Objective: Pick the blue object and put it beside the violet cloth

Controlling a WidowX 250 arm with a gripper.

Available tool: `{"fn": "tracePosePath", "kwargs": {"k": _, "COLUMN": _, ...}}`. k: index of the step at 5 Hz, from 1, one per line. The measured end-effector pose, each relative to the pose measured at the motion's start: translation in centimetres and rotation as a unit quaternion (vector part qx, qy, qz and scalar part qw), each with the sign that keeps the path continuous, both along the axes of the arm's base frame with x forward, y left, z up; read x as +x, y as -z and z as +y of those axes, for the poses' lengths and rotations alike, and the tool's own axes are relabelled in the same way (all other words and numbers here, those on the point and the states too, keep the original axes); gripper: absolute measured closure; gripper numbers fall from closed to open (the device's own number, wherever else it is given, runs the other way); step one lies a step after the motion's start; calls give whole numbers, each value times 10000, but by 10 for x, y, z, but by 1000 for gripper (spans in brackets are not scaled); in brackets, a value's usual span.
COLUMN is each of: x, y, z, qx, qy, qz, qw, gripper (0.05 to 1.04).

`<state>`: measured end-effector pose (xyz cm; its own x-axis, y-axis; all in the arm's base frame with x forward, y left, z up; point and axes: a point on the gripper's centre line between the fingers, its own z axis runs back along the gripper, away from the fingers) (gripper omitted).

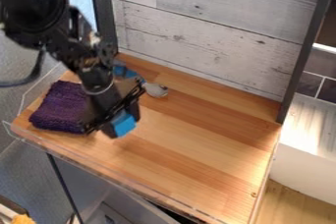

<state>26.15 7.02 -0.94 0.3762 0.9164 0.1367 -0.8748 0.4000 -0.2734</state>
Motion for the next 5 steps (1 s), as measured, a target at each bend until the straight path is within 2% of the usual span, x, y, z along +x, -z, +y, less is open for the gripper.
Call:
{"fn": "tracePosePath", "kwargs": {"k": 2, "x": -6, "y": 31, "z": -8, "qx": -280, "qy": 101, "qz": 191, "qw": 9994, "gripper": 470}}
{"fn": "tracePosePath", "kwargs": {"k": 3, "x": -1, "y": 36, "z": -7, "qx": -271, "qy": 217, "qz": 182, "qw": 9992, "gripper": 413}}
{"fn": "tracePosePath", "kwargs": {"k": 5, "x": 1, "y": 35, "z": -6, "qx": -150, "qy": 124, "qz": 467, "qw": 9987, "gripper": 75}}
